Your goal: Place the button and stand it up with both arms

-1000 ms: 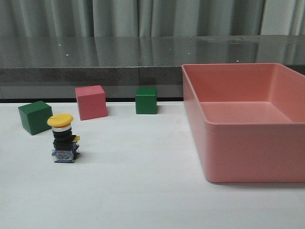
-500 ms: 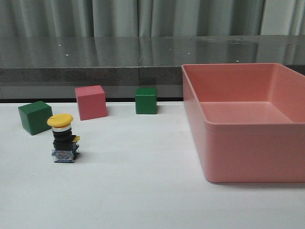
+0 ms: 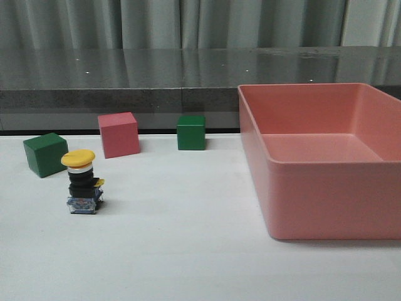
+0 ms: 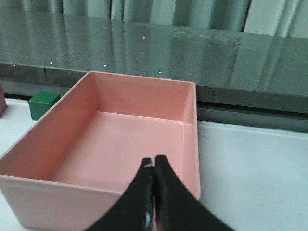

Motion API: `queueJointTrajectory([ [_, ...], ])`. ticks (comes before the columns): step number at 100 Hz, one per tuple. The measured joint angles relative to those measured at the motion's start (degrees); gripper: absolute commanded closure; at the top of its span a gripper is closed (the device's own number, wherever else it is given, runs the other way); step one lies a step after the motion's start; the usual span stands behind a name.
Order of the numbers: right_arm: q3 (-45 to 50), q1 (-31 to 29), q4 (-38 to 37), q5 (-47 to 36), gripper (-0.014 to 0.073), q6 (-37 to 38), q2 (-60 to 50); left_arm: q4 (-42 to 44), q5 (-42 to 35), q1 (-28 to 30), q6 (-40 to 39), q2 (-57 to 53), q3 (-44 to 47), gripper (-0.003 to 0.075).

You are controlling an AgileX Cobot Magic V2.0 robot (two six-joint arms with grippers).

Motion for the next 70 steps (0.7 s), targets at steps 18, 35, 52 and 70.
queueJointTrajectory([
  [18, 6.4, -0.8, 0.0, -3.0, 0.0655, 2.2, -4.9, 0.0, -0.1, 0.0, 0.0, 0.0, 0.0, 0.0740],
  [35, 10.2, -1.0, 0.4, -7.5, 0.0655, 2.9, -5.0, 0.0, -0.1, 0.0, -0.1, 0.0, 0.0, 0.0740],
  [52, 10.5, -1.0, 0.4, -8.0, 0.0655, 3.2, -5.0, 0.0, -0.1, 0.0, -0.1, 0.0, 0.0, 0.0740],
  [70, 10.5, -1.0, 0.4, -8.1, 0.0655, 3.2, -5.0, 0.1, -0.1, 0.0, -0.1, 0.0, 0.0, 0.0740],
])
